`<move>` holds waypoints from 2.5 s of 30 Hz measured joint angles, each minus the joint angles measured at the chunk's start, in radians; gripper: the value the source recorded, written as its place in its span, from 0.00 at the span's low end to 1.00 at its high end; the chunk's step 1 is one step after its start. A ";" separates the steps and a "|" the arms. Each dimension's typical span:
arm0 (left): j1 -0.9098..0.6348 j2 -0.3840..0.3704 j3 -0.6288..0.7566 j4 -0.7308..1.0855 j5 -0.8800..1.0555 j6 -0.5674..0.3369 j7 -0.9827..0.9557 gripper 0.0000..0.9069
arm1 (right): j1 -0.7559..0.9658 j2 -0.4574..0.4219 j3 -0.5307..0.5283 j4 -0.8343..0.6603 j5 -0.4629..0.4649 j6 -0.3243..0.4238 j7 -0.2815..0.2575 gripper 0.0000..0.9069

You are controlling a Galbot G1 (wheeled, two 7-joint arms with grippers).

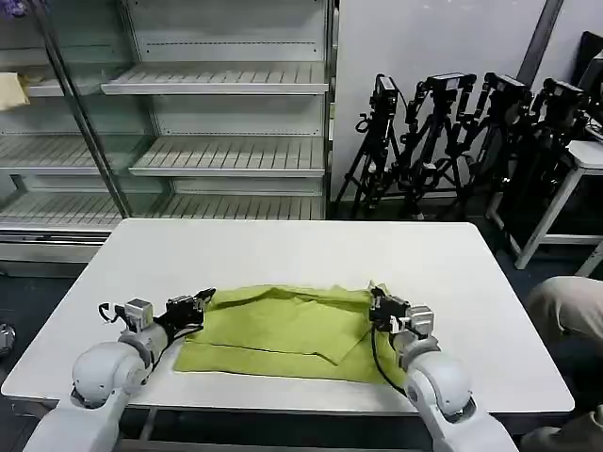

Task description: Fold and organize the clothes.

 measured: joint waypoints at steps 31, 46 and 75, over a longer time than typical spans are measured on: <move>0.124 0.064 -0.015 -0.096 0.008 0.002 -0.003 0.02 | -0.118 -0.024 0.045 0.094 -0.030 -0.006 -0.025 0.00; 0.175 0.063 -0.028 -0.134 0.027 0.002 -0.009 0.02 | -0.128 -0.028 0.064 0.092 -0.034 -0.005 -0.036 0.00; 0.202 0.033 -0.062 -0.200 -0.029 0.004 -0.139 1.00 | -0.219 -0.017 0.136 0.166 -0.091 0.012 -0.100 1.00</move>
